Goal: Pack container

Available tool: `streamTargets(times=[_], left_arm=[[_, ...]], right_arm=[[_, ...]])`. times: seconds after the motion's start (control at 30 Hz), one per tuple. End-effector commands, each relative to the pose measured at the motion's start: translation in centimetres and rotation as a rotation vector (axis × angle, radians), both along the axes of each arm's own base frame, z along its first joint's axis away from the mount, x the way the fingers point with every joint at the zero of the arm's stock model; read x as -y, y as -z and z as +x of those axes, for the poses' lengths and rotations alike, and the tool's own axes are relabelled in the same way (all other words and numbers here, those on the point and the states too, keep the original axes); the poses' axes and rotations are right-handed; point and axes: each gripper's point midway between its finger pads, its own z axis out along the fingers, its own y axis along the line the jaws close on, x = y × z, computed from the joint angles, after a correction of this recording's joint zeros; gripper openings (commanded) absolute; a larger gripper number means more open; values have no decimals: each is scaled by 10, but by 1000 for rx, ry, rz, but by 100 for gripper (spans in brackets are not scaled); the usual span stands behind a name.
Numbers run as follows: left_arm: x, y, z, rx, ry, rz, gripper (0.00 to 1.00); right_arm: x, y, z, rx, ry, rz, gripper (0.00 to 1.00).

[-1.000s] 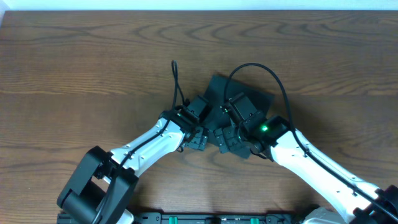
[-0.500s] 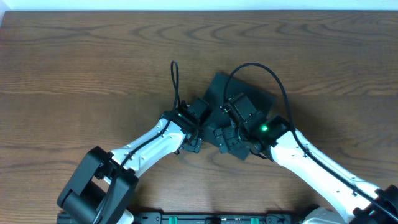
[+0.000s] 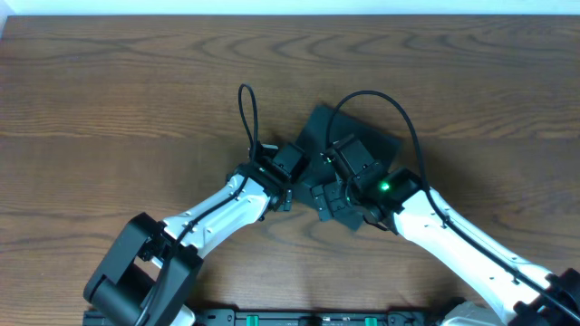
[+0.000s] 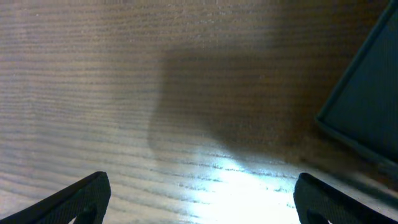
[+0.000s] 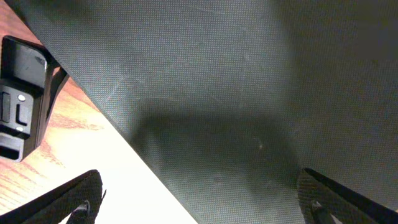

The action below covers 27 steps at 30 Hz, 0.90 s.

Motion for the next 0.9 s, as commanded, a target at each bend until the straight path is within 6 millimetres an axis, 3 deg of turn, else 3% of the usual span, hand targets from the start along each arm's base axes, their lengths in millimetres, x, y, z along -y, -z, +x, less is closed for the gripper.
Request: streamTargets(times=[0.0, 0.23, 0.53, 0.67, 0.87], left_arm=[[1, -4, 7, 40, -1, -4, 95], [26, -3, 12, 28, 138, -86, 95], [20, 2, -9, -75, 155, -75, 95], [20, -6, -16, -87, 155, -93, 95], [35, -15, 12, 50, 195, -113, 95]], right_arm=[[-1, 8, -5, -22, 4, -15, 99], [-1, 8, -5, -21, 5, -15, 99], [-1, 8, -4, -18, 5, -13, 99], [-4, 7, -1, -6, 5, -4, 99], [-7, 5, 3, 11, 5, 10, 99]])
